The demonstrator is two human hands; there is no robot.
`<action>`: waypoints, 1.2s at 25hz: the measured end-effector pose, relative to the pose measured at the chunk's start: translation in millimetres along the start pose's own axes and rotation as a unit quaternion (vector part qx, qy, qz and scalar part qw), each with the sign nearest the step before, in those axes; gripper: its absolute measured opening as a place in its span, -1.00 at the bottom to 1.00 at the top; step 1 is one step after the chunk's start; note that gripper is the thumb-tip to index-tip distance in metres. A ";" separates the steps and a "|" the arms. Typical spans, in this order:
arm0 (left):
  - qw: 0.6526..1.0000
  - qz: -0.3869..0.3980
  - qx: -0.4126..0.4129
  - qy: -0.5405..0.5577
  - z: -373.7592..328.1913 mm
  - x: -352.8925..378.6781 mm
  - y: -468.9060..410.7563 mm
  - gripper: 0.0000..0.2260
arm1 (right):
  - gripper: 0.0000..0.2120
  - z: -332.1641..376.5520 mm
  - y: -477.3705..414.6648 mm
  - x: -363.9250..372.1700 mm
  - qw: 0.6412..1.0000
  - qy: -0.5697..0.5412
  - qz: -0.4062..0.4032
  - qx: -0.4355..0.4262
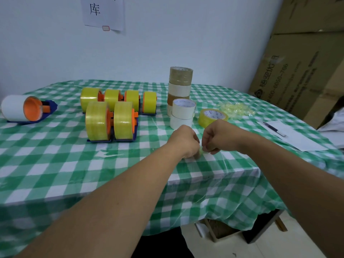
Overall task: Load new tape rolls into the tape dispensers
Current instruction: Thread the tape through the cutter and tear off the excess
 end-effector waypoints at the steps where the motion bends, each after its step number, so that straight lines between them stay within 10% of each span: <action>1: 1.000 -0.012 0.002 -0.012 -0.3 0.3 -1.4 -0.76 | -0.96 0.0 -0.4 0.5 1.000 -0.009 0.006 -0.002; 20: 0.985 -0.110 -0.017 0.134 16.7 -33.8 4.8 -0.78 | -0.96 24.6 0.2 3.5 0.999 0.001 -0.034 0.000; 25: 0.991 -0.077 -0.013 0.112 13.6 -46.9 14.5 -0.83 | -0.67 51.0 4.2 3.0 0.996 0.085 -0.019 0.012; 30: 0.987 -0.059 -0.023 0.145 16.2 -55.8 23.6 -0.85 | -0.89 62.3 10.6 6.1 0.995 0.097 0.028 0.020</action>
Point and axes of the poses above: each hand's wrist, its own y-axis away from the middle knuckle, its own x-axis out of the palm, z = x × y, the point moved 2 cm from there along -y, towards the middle knuckle, and after that the axes turned 5 degrees about x, right-handed, at the moved point
